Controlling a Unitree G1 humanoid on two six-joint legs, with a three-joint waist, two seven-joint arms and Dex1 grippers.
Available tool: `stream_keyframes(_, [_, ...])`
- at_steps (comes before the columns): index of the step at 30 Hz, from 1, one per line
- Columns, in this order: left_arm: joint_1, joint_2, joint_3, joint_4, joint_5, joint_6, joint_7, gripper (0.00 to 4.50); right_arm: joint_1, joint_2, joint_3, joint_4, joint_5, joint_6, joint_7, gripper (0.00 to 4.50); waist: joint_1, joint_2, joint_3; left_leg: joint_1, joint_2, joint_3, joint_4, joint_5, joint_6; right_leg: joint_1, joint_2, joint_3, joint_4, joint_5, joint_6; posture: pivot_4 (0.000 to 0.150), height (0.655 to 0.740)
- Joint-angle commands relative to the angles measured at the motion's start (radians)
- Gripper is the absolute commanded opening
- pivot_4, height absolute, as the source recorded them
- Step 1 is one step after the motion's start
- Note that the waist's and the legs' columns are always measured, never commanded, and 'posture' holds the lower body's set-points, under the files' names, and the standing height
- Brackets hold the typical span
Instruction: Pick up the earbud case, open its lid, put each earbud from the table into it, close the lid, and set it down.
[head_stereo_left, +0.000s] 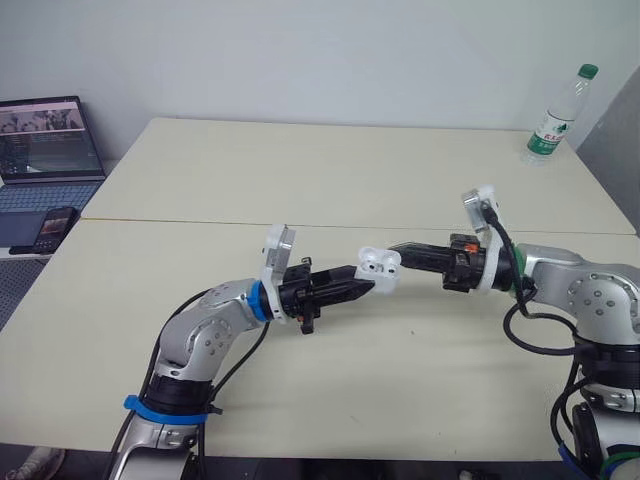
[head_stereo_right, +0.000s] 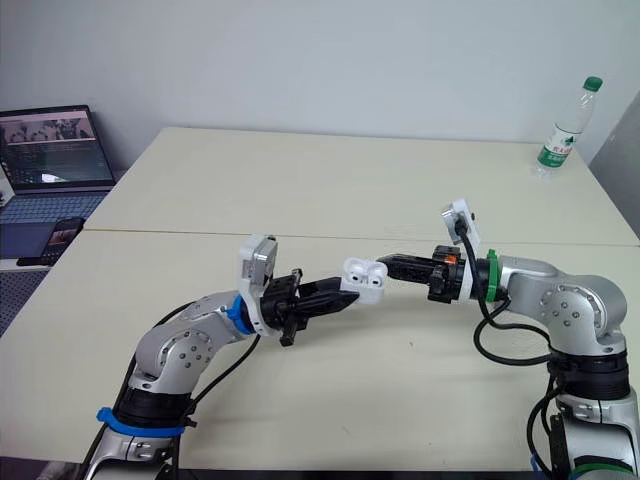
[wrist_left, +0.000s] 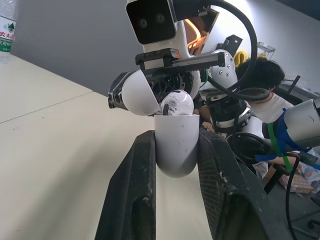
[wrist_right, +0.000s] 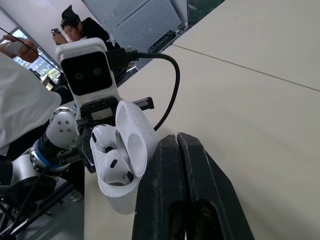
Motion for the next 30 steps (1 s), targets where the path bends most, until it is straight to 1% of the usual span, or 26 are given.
stream_keyframes(1, [-0.006, -0.003, 0.001, -0.047, -0.011, -0.007, -0.004, 0.8, -0.012, -0.013, -0.006, -0.05, 0.037, 0.006, 0.02, 0.02, 0.0, 0.0, 0.0, 0.0, 0.0, 0.0, 0.0, 0.0, 0.0, 0.0, 0.0, 0.0, 0.0, 0.0, 0.0, 0.15, 0.74])
stream_keyframes(5, [-0.004, -0.007, 0.0, -0.049, -0.012, -0.003, 0.003, 0.8, -0.01, -0.005, -0.023, -0.053, 0.063, -0.001, 0.024, 0.02, 0.0, 0.0, 0.0, 0.0, 0.0, 0.0, 0.0, 0.0, 0.0, 0.0, 0.0, 0.0, 0.0, 0.0, 0.0, 0.15, 0.74])
stream_keyframes(10, [-0.003, -0.017, 0.007, -0.046, -0.023, 0.005, 0.018, 0.8, -0.009, -0.011, -0.048, -0.074, 0.15, 0.006, 0.054, 0.02, 0.0, 0.0, 0.0, 0.0, 0.0, 0.0, 0.0, 0.0, 0.0, 0.0, 0.0, 0.0, 0.0, 0.0, 0.0, 0.15, 0.74])
stream_keyframes(13, [-0.004, -0.019, 0.01, -0.045, -0.019, 0.005, 0.023, 0.8, 0.002, -0.025, -0.051, -0.086, 0.177, 0.008, 0.071, 0.02, 0.0, 0.0, 0.0, 0.0, 0.0, 0.0, 0.0, 0.0, 0.0, 0.0, 0.0, 0.0, 0.0, 0.0, 0.0, 0.15, 0.74])
stream_keyframes(21, [-0.003, -0.023, 0.009, -0.039, -0.011, 0.002, 0.034, 0.8, 0.02, -0.043, -0.048, -0.1, 0.181, -0.01, 0.088, 0.02, 0.0, 0.0, 0.0, 0.0, 0.0, 0.0, 0.0, 0.0, 0.0, 0.0, 0.0, 0.0, 0.0, 0.0, 0.0, 0.15, 0.74])
stream_keyframes(25, [-0.004, -0.025, 0.008, -0.04, -0.01, 0.002, 0.041, 0.8, 0.027, -0.049, -0.039, -0.102, 0.156, -0.02, 0.085, 0.02, 0.0, 0.0, 0.0, 0.0, 0.0, 0.0, 0.0, 0.0, 0.0, 0.0, 0.0, 0.0, 0.0, 0.0, 0.0, 0.15, 0.74])
stream_keyframes(28, [-0.001, -0.026, 0.002, -0.038, 0.008, 0.001, 0.063, 0.8, 0.029, -0.039, -0.051, -0.096, 0.165, -0.031, 0.073, 0.02, 0.0, 0.0, 0.0, 0.0, 0.0, 0.0, 0.0, 0.0, 0.0, 0.0, 0.0, 0.0, 0.0, 0.0, 0.0, 0.15, 0.74])
stream_keyframes(30, [-0.005, -0.038, -0.017, -0.018, 0.054, -0.001, 0.115, 0.8, 0.036, -0.037, -0.072, -0.093, 0.145, -0.058, 0.042, 0.02, 0.001, 0.0, 0.0, 0.0, 0.0, 0.0, 0.0, 0.0, 0.0, 0.0, 0.0, 0.0, 0.0, 0.0, 0.0, 0.15, 0.74])
